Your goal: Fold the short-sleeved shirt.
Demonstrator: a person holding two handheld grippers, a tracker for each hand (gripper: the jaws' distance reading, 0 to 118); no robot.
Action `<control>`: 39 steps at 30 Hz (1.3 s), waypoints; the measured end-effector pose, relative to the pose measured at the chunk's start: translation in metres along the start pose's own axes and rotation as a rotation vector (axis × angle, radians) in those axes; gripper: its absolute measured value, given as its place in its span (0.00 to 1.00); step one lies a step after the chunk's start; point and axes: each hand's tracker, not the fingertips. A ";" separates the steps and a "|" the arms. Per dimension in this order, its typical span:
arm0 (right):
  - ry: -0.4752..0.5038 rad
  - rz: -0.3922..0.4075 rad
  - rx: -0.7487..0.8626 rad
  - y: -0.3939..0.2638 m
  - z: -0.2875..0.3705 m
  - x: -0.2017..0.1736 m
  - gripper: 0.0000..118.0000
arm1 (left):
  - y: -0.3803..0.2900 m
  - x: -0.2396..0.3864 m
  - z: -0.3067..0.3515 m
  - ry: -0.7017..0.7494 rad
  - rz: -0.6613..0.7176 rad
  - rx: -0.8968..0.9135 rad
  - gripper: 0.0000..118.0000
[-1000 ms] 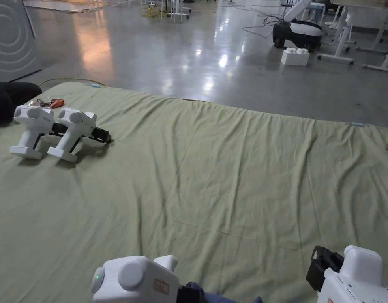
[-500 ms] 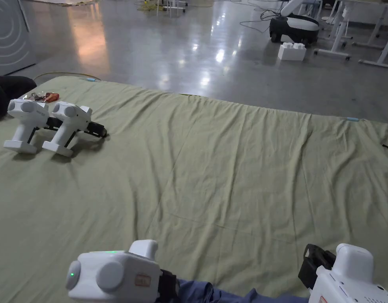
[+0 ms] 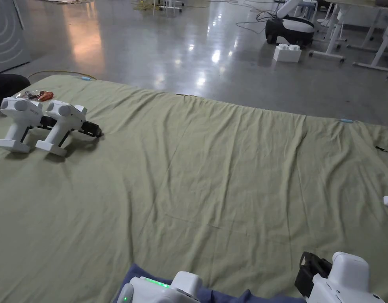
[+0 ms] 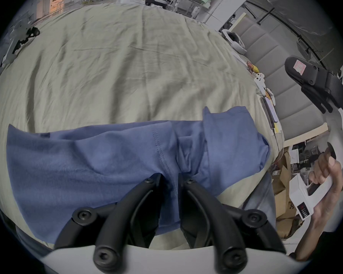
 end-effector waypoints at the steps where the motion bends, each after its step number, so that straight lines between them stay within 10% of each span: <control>1: -0.001 0.000 -0.001 0.000 0.000 0.000 0.06 | 0.000 -0.001 0.000 -0.010 -0.005 0.004 0.18; 7: 0.002 0.005 -0.002 0.002 0.000 0.001 0.06 | 0.009 -0.024 0.020 -0.096 0.069 0.009 0.19; 11: 0.010 0.026 0.008 0.006 0.002 0.000 0.06 | 0.015 -0.062 0.065 -0.126 0.136 0.137 0.59; 25: 0.041 0.035 0.076 0.016 0.004 -0.012 0.06 | -0.019 -0.199 0.084 -0.125 0.257 0.206 0.61; 39: 0.041 0.057 0.073 0.015 0.006 -0.021 0.06 | -0.040 -0.224 0.036 -0.527 0.448 0.227 0.54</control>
